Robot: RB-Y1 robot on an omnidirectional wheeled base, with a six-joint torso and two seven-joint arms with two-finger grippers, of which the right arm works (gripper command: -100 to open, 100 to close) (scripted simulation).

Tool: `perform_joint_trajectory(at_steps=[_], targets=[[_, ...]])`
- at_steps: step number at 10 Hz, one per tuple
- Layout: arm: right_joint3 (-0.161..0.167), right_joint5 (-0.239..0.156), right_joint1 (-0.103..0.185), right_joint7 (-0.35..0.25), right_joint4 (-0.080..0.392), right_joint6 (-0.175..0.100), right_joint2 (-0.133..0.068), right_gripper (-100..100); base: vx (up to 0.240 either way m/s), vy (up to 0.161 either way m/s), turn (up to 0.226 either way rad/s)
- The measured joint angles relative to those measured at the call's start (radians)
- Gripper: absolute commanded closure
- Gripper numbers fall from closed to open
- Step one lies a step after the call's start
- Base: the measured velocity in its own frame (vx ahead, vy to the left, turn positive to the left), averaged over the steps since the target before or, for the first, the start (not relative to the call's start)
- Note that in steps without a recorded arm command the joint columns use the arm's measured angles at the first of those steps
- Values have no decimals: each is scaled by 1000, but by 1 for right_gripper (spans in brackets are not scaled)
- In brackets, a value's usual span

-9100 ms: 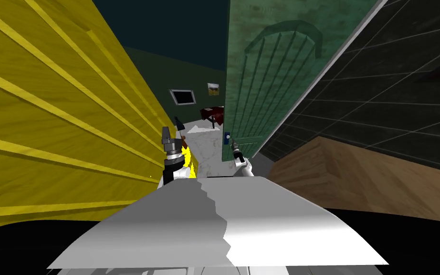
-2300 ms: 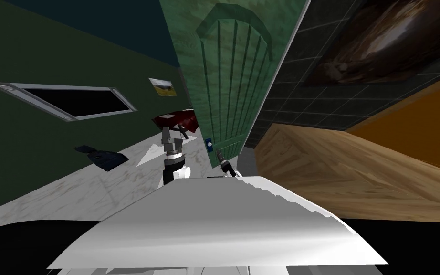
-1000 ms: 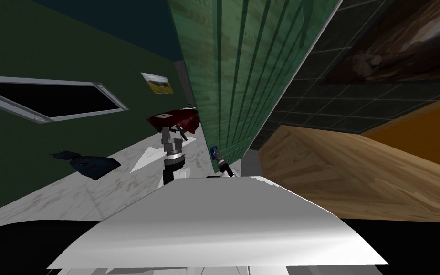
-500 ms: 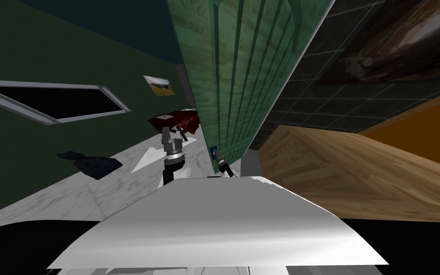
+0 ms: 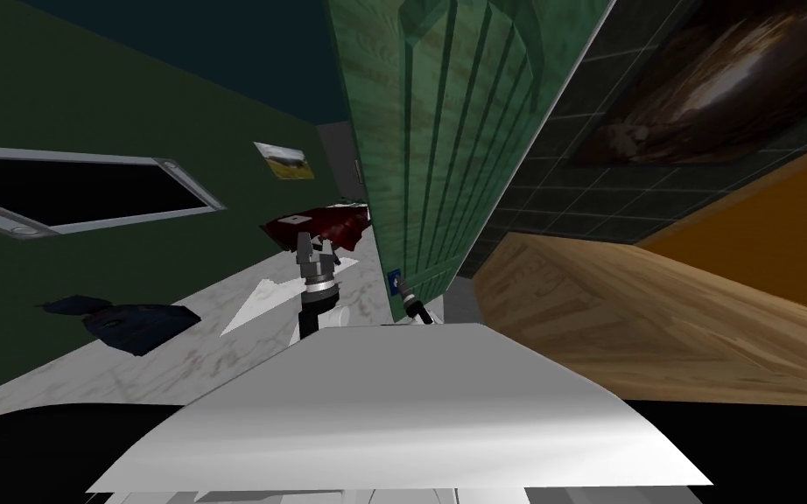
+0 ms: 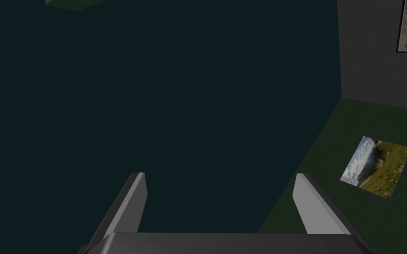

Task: Push the door open

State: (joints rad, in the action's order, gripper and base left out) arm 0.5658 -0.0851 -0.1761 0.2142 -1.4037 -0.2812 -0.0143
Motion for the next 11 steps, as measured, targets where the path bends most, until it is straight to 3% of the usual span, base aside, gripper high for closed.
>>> perform_joint_trajectory(at_steps=[2, 7, 8, 11], targets=[[-14, -6, -2, -3, -10, -10, -10, 100, 147, 185, -136], [-65, -16, -10, 4, -21, -8, 41, 100, 57, 155, -118], [-69, -16, -10, 4, -23, -9, 42, 100, 70, 98, -68], [-94, -23, -7, 3, -24, -7, 2, 100, 115, 159, -84]])
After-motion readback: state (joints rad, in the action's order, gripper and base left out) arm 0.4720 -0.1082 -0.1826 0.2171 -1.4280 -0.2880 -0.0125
